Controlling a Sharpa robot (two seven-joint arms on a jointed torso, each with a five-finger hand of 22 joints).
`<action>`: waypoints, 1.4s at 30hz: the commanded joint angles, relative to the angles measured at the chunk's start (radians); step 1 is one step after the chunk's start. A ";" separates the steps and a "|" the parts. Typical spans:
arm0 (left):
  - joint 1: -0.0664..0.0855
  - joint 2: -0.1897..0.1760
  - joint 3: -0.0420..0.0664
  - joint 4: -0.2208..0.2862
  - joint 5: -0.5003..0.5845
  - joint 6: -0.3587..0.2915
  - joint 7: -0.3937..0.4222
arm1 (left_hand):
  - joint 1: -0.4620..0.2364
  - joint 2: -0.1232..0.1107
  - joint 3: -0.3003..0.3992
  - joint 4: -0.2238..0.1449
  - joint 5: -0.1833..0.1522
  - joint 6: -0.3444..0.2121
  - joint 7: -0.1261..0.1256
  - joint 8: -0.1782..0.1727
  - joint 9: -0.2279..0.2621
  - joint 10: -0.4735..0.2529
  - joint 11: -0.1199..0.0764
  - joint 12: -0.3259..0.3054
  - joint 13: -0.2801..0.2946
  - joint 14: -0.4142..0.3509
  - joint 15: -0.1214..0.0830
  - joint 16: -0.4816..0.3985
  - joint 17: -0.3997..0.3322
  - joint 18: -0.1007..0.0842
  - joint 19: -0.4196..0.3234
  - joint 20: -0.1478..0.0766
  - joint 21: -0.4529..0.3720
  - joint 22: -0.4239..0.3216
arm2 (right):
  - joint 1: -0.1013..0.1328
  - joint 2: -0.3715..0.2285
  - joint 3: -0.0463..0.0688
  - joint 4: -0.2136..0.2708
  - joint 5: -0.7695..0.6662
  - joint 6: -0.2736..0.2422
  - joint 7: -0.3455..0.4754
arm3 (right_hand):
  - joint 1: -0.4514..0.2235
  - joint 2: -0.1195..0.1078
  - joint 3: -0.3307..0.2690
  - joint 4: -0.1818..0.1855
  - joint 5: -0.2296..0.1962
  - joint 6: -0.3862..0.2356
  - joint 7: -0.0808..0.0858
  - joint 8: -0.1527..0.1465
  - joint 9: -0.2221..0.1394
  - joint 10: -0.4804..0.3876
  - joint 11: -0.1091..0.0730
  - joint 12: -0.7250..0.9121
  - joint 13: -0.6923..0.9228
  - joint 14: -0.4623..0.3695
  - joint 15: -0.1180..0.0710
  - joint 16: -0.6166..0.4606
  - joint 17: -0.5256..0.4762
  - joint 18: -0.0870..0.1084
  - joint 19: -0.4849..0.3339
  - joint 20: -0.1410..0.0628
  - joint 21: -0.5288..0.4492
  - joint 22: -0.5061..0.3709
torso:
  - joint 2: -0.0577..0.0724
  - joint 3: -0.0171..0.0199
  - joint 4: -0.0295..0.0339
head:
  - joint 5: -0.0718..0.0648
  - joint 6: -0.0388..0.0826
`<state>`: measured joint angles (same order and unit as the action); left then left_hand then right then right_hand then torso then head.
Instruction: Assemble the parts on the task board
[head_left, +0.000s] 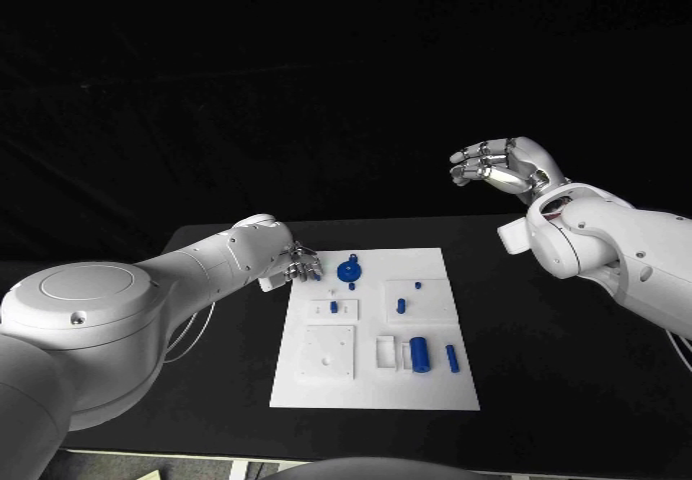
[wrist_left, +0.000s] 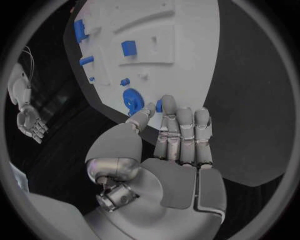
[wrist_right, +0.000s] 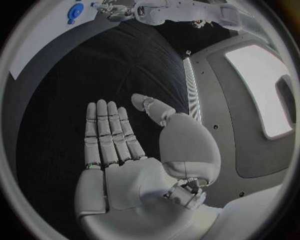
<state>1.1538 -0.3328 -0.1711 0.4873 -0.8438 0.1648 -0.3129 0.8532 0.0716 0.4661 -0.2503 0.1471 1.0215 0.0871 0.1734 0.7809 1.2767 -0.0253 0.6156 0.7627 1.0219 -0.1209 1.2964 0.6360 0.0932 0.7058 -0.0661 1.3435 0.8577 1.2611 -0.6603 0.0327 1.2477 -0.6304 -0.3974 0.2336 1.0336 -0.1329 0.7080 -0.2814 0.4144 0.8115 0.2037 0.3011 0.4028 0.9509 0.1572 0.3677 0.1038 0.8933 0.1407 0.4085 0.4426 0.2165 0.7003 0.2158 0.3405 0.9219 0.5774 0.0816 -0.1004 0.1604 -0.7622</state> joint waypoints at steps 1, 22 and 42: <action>0.000 -0.002 0.000 -0.003 0.029 0.003 0.012 | 0.033 0.005 0.038 0.003 -0.042 0.001 -0.001 0.001 -0.002 0.009 0.005 -0.005 0.000 0.000 0.001 0.006 -0.002 -0.017 -0.002 -0.145 -0.006 0.001 | 0.001 0.000 0.001 0.001 0.000 0.010 0.010 | 0.003 0.004 -0.005 -0.001 0.006 -0.005 0.004 -0.002 -0.001 0.005 -0.002 -0.006 -0.002 -0.002 0.006 -0.004 -0.001 0.021 -0.002 0.007 -0.003 0.001 | -0.002 -0.0003 0.0023 | -0.002 -0.003; 0.001 -0.011 0.001 0.000 0.069 -0.037 0.035 | 0.083 0.012 0.122 0.008 -0.002 0.035 -0.009 0.027 -0.004 0.037 -0.005 -0.005 0.003 0.020 -0.007 0.021 -0.003 -0.019 0.012 -0.148 0.005 0.014 | 0.001 -0.001 0.001 -0.004 0.002 0.013 0.009 | 0.003 0.004 -0.006 -0.001 0.006 -0.005 0.004 -0.002 -0.002 0.005 -0.002 -0.006 -0.004 -0.002 0.006 -0.004 -0.002 0.021 -0.002 0.007 -0.004 0.002 | -0.003 -0.0011 0.0029 | 0.003 -0.003; 0.056 -0.165 0.004 0.239 0.143 -0.122 0.015 | 0.000 0.025 0.128 -0.043 0.295 0.101 -0.037 0.081 0.024 0.096 -0.030 0.017 0.023 0.061 -0.030 0.061 0.011 -0.009 0.043 -0.164 0.027 0.036 | 0.001 -0.013 0.000 -0.021 0.006 0.019 0.001 | 0.003 0.004 -0.006 0.000 0.005 -0.005 0.004 -0.002 -0.002 0.006 -0.002 -0.006 -0.006 -0.002 0.006 -0.004 -0.002 0.021 -0.002 0.008 -0.005 0.003 | -0.005 -0.0010 0.0049 | 0.010 0.004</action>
<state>1.2037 -0.4894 -0.1676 0.6975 -0.7223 0.0879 -0.2929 0.8593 0.0952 0.5606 -0.2597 0.4114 1.1038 0.0650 0.2002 0.7768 1.3353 -0.0261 0.6304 0.7849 1.0420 -0.1126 1.3553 0.6456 0.0931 0.7456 -0.0769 1.3673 0.8927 1.2620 -0.6736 0.0327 1.2320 -0.6259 -0.3951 0.2312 1.0336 -0.1329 0.7080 -0.2814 0.4144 0.8116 0.2036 0.3011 0.4020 0.9509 0.1571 0.3677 0.0994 0.8933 0.1407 0.4085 0.4418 0.2264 0.7003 0.2158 0.3404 0.9234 0.5731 0.0809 -0.0970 0.1695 -0.7589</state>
